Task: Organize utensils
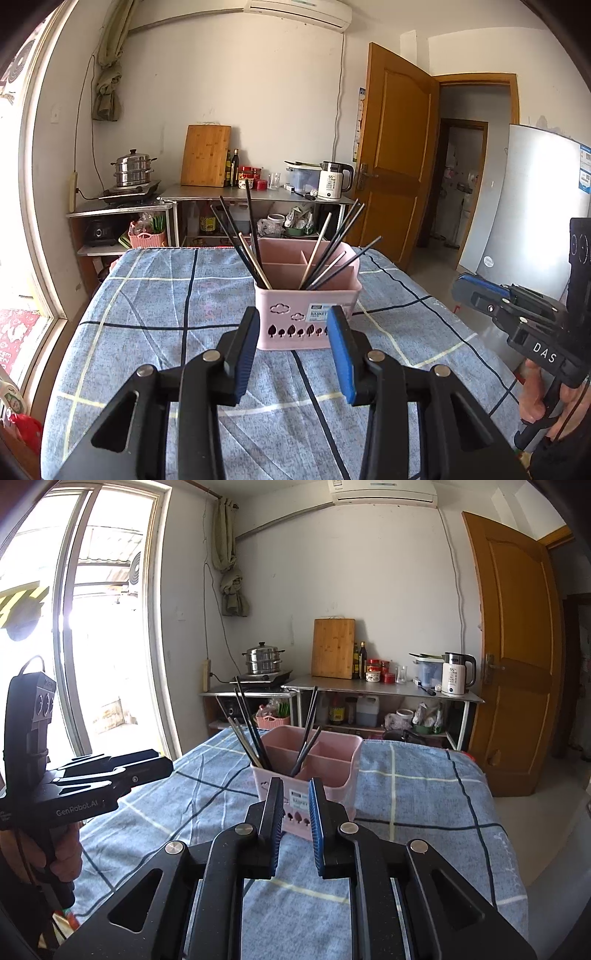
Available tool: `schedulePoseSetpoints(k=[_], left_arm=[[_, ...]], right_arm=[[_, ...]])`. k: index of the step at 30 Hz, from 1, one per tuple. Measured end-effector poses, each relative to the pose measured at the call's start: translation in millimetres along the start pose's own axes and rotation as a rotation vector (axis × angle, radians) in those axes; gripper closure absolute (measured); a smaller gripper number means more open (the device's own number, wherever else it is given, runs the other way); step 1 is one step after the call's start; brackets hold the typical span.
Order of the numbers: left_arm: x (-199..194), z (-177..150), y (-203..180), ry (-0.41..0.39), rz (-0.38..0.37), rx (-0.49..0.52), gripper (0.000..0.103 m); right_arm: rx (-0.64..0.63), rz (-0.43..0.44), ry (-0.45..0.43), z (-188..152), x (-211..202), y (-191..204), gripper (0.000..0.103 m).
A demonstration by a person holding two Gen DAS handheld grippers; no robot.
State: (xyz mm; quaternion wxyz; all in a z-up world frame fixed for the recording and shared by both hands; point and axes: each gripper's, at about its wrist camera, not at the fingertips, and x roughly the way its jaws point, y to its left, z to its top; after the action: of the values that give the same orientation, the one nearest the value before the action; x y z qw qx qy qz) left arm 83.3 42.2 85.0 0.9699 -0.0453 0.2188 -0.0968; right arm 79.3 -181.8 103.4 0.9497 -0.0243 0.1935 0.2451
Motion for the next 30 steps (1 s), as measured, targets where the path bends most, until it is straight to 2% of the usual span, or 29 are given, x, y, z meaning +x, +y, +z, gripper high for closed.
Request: schedulePoseSetpoints(k=[1, 2, 3, 5, 17, 30], left_arm=[[-3, -6, -2, -0.003, 0.005, 0.001, 0.063], [-5, -11, -3, -0.006, 0.009, 0.001, 0.063], [-6, -16, -4, -0.008, 0.013, 0.002, 0.063], [-8, -25, -6, -0.007, 0.018, 0.007, 0.062], [-17, -64, -16, 0.011, 0.025, 0.008, 0.062], [-14, -74, -19, 0.012, 0.045, 0.008, 0.062]], right_arm=[[-0.001, -0.003, 0.002, -5, -2, 1, 0.088], [-0.003, -0.006, 0.003, -10, -4, 4, 0.084], [-0.004, -0.006, 0.008, -15, -6, 6, 0.076], [-0.003, -0.005, 0.016, -25, -9, 9, 0.070], [0.043, -0.047, 0.060, -62, -14, 16, 0.070], [0.028, -0.068, 0.053, -68, -16, 21, 0.070]])
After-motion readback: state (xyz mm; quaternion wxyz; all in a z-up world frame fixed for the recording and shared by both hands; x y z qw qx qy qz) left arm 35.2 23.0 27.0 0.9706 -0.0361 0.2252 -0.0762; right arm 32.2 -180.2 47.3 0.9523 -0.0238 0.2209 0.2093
